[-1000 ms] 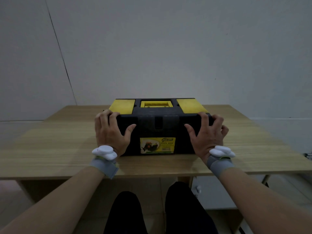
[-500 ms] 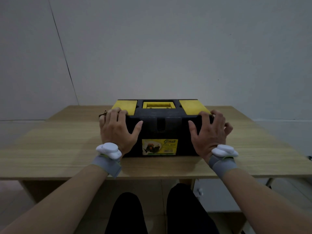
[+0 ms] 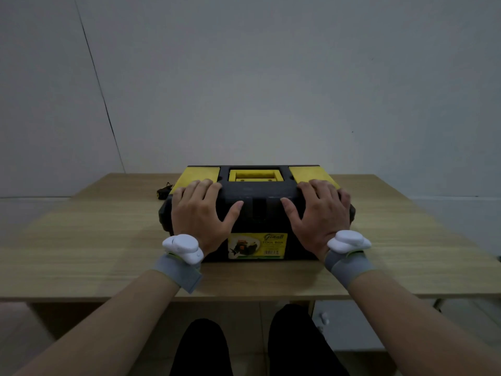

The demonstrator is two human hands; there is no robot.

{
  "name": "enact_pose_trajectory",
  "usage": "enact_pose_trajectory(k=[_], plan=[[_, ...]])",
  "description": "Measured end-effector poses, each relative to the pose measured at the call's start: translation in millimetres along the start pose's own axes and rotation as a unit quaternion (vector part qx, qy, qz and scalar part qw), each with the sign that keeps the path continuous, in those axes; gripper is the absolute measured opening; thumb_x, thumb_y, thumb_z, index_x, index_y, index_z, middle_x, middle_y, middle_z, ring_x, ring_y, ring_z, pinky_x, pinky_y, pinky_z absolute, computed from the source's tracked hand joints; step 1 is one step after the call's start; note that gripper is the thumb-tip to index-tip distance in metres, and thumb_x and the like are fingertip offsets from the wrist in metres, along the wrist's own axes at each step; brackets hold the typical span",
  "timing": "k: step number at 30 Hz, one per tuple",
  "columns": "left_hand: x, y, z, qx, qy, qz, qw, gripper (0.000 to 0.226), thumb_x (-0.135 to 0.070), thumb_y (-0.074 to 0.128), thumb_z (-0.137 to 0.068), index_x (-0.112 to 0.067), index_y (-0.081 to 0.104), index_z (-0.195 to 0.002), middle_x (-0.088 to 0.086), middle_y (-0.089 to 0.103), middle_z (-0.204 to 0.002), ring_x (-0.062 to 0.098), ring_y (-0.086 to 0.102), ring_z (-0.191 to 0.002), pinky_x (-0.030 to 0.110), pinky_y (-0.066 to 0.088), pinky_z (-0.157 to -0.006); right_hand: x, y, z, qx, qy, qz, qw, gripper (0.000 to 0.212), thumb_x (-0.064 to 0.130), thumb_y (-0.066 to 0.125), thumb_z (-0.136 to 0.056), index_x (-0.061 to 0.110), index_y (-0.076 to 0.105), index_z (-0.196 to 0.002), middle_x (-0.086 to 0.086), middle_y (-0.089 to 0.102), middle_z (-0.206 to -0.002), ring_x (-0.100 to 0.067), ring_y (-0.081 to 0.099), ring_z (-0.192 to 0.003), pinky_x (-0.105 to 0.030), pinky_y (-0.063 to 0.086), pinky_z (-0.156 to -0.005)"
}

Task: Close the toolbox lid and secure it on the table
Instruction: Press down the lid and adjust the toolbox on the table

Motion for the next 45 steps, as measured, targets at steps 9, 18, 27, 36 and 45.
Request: enact_pose_trajectory(k=[9, 18, 27, 36, 45], plan=[[-1, 0, 1, -0.042, 0.007, -0.015, 0.999, 0.059, -0.061, 0.045, -0.089, -0.010, 0.068, -0.107, 0.010, 0.069, -0.112, 0.031, 0.061, -0.106, 0.043, 0.038, -0.093, -1, 2, 1, -0.024, -0.001, 0.013, 1.000, 0.059, 0.062, 0.038, -0.088, 0.014, 0.065, -0.112, -0.012, 0.064, -0.107, -0.031, 0.056, -0.101, -0.043, 0.033, -0.091], [2, 4, -2, -0.055, 0.011, -0.019, 0.998, 0.060, -0.062, 0.043, -0.090, -0.010, 0.068, -0.106, 0.010, 0.069, -0.112, 0.031, 0.061, -0.105, 0.044, 0.038, -0.092, 0, 7, -2, -0.036, -0.003, 0.021, 0.999, 0.059, 0.062, 0.039, -0.088, 0.014, 0.065, -0.111, -0.012, 0.064, -0.107, -0.032, 0.056, -0.101, -0.044, 0.032, -0.091], [5, 9, -4, -0.064, 0.014, -0.025, 0.998, 0.058, -0.061, 0.045, -0.089, -0.010, 0.068, -0.106, 0.010, 0.069, -0.111, 0.031, 0.062, -0.103, 0.043, 0.038, -0.092, -1, 13, -6, -0.048, -0.006, 0.022, 0.999, 0.058, 0.061, 0.039, -0.088, 0.015, 0.065, -0.110, -0.011, 0.063, -0.106, -0.031, 0.056, -0.100, -0.044, 0.031, -0.091], [8, 21, -11, -0.063, 0.013, -0.022, 0.998, 0.059, -0.061, 0.045, -0.089, -0.009, 0.068, -0.106, 0.012, 0.069, -0.112, 0.032, 0.062, -0.104, 0.044, 0.039, -0.092, -2, 26, -14, -0.056, -0.010, 0.022, 0.998, 0.057, 0.061, 0.039, -0.089, 0.015, 0.065, -0.109, -0.012, 0.063, -0.106, -0.031, 0.056, -0.100, -0.044, 0.031, -0.090], [11, 30, -18, -0.069, 0.013, -0.022, 0.997, 0.059, -0.061, 0.045, -0.090, -0.009, 0.069, -0.106, 0.012, 0.069, -0.111, 0.032, 0.062, -0.103, 0.044, 0.039, -0.092, -5, 36, -22, -0.057, -0.012, 0.022, 0.998, 0.057, 0.061, 0.038, -0.089, 0.015, 0.064, -0.110, -0.012, 0.063, -0.107, -0.031, 0.056, -0.101, -0.044, 0.031, -0.091]])
Point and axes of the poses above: each hand's wrist, its own z-axis away from the middle knuckle, its own y-axis out of the palm, x = y × z, the point moved 8 cm from there along -z, towards the middle knuckle
